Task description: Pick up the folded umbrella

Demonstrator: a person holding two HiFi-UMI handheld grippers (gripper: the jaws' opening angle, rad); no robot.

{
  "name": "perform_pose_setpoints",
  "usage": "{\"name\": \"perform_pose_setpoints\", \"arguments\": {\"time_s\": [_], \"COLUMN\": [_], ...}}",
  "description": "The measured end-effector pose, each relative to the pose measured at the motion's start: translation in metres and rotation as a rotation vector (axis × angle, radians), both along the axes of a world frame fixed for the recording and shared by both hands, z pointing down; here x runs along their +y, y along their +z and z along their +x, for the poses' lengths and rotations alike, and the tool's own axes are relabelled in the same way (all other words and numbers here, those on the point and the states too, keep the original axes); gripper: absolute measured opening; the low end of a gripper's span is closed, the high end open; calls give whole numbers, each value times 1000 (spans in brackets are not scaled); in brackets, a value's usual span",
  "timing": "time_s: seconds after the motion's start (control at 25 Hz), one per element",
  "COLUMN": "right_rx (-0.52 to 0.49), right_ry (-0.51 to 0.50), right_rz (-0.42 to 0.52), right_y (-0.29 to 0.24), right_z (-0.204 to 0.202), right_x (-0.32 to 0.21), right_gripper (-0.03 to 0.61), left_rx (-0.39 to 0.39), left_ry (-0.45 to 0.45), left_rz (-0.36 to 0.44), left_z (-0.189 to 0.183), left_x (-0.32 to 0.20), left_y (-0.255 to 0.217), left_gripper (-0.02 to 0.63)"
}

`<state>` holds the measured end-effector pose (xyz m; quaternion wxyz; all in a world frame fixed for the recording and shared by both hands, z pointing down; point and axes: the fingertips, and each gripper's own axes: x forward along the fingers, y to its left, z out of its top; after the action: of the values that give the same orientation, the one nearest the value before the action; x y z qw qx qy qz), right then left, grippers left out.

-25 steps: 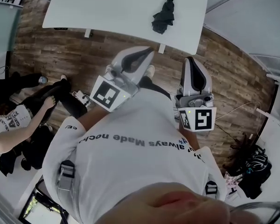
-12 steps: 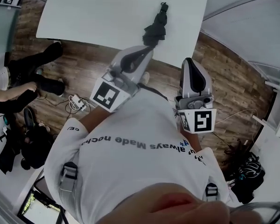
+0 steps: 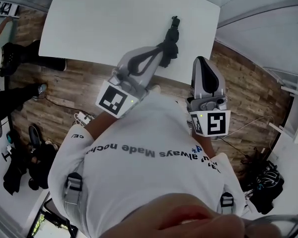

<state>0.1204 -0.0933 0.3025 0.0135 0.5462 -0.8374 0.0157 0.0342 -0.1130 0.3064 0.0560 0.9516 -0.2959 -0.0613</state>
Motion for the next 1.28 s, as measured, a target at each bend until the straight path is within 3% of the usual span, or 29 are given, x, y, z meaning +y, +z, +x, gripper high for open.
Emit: {"name": "perform_pose_setpoints", "arguments": {"time_s": [0.36, 0.92, 1.16, 1.28], "right_rx": [2, 16, 14, 8], "right_ry": [32, 12, 19, 32], "right_rz": [9, -40, -129, -219], "right_y": [-3, 3, 38, 69], "right_z": [-30, 0, 10, 12], "right_x": [-69, -114, -121, -126], "right_gripper": [0, 0, 2, 47], "left_rx": [1, -4, -9, -22], "left_ry": [35, 41, 43, 46], "left_rz": [2, -19, -30, -27], "left_z": [-32, 3, 9, 4], "left_x": [-71, -116, -120, -121], "left_y": [0, 8, 27, 39], "left_gripper": [0, 0, 0, 0]}}
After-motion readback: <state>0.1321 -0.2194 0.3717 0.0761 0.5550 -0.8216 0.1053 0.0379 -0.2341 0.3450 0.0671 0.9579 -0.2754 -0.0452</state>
